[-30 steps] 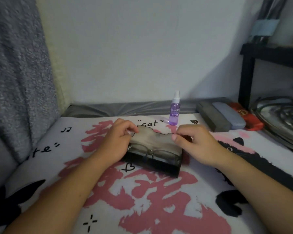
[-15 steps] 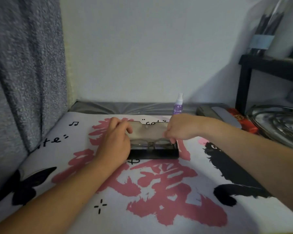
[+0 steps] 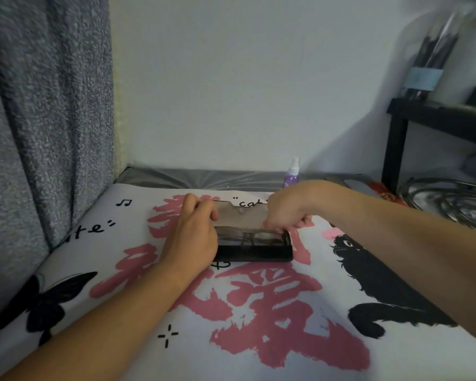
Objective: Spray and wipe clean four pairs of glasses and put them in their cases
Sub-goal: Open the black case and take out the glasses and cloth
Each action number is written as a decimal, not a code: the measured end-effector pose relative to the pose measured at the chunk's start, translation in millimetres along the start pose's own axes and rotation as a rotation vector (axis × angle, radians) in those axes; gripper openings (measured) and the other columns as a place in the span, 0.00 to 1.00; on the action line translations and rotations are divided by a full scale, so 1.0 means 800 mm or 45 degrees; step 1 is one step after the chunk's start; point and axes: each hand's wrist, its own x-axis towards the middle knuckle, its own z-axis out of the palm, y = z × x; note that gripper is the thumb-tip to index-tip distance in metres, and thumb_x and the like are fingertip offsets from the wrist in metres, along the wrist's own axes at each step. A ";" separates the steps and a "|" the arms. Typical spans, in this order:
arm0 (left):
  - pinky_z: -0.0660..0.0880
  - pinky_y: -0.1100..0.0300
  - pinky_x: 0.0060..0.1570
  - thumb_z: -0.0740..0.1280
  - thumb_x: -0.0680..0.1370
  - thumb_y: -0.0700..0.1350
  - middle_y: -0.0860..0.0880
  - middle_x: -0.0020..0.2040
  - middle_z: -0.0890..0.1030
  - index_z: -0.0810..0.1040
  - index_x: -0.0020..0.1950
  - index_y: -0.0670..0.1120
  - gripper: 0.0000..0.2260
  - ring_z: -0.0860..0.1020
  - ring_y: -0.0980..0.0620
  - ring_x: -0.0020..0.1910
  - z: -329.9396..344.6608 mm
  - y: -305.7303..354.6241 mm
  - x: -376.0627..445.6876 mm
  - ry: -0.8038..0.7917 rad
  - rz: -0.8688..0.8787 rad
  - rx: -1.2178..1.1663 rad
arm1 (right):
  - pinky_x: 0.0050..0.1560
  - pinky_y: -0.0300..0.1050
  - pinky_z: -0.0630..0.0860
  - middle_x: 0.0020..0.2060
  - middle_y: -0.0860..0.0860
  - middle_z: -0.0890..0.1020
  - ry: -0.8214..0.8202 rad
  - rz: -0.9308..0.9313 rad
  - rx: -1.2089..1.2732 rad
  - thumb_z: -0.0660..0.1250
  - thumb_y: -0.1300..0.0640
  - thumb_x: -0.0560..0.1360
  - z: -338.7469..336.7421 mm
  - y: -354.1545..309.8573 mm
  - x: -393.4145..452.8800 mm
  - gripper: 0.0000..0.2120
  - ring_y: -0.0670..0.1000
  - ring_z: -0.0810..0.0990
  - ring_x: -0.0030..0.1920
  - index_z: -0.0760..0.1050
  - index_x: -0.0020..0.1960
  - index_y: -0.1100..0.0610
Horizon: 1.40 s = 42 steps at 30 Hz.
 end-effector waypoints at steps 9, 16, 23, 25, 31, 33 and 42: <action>0.77 0.43 0.48 0.58 0.77 0.29 0.51 0.54 0.69 0.72 0.48 0.46 0.13 0.74 0.47 0.50 0.000 -0.001 0.005 0.010 -0.064 -0.040 | 0.23 0.35 0.66 0.22 0.47 0.72 -0.059 -0.173 0.560 0.63 0.66 0.78 0.006 0.025 -0.001 0.10 0.45 0.67 0.22 0.75 0.40 0.58; 0.74 0.62 0.52 0.60 0.83 0.42 0.59 0.52 0.73 0.78 0.51 0.52 0.08 0.75 0.59 0.53 -0.004 -0.004 0.013 -0.004 -0.116 -0.256 | 0.36 0.40 0.71 0.33 0.47 0.81 0.405 -0.262 0.413 0.66 0.60 0.79 0.028 0.045 -0.023 0.10 0.46 0.75 0.33 0.80 0.41 0.53; 0.69 0.63 0.56 0.63 0.81 0.54 0.58 0.48 0.76 0.83 0.61 0.52 0.14 0.72 0.57 0.53 -0.028 0.013 0.013 0.110 0.351 -0.153 | 0.45 0.49 0.77 0.45 0.53 0.80 1.599 -0.668 -0.215 0.64 0.63 0.81 0.076 0.063 -0.058 0.06 0.55 0.78 0.44 0.80 0.51 0.58; 0.71 0.61 0.51 0.64 0.81 0.54 0.57 0.46 0.75 0.84 0.60 0.51 0.14 0.73 0.55 0.50 -0.025 0.015 0.010 0.056 0.504 -0.073 | 0.45 0.49 0.76 0.46 0.56 0.81 1.701 -0.762 -0.278 0.66 0.67 0.79 0.084 0.064 -0.058 0.06 0.57 0.78 0.44 0.81 0.51 0.61; 0.68 0.67 0.40 0.65 0.81 0.50 0.60 0.44 0.73 0.83 0.56 0.53 0.08 0.75 0.59 0.43 -0.022 0.026 -0.001 -0.101 0.530 -0.091 | 0.45 0.49 0.75 0.44 0.56 0.83 1.812 -0.817 -0.293 0.65 0.69 0.79 0.087 0.059 -0.056 0.08 0.57 0.77 0.42 0.82 0.49 0.62; 0.71 0.66 0.41 0.66 0.80 0.51 0.60 0.44 0.74 0.84 0.57 0.54 0.09 0.76 0.57 0.44 -0.024 0.025 -0.001 -0.064 0.463 -0.183 | 0.46 0.47 0.74 0.43 0.56 0.82 1.804 -0.795 -0.273 0.66 0.70 0.78 0.088 0.060 -0.054 0.07 0.57 0.77 0.43 0.82 0.49 0.62; 0.69 0.70 0.39 0.65 0.80 0.50 0.59 0.37 0.78 0.78 0.43 0.54 0.07 0.76 0.62 0.38 -0.030 0.034 0.004 0.146 -0.001 -0.481 | 0.44 0.47 0.73 0.42 0.55 0.80 1.722 -0.620 -0.211 0.71 0.73 0.72 0.101 0.062 -0.055 0.10 0.56 0.74 0.42 0.81 0.50 0.62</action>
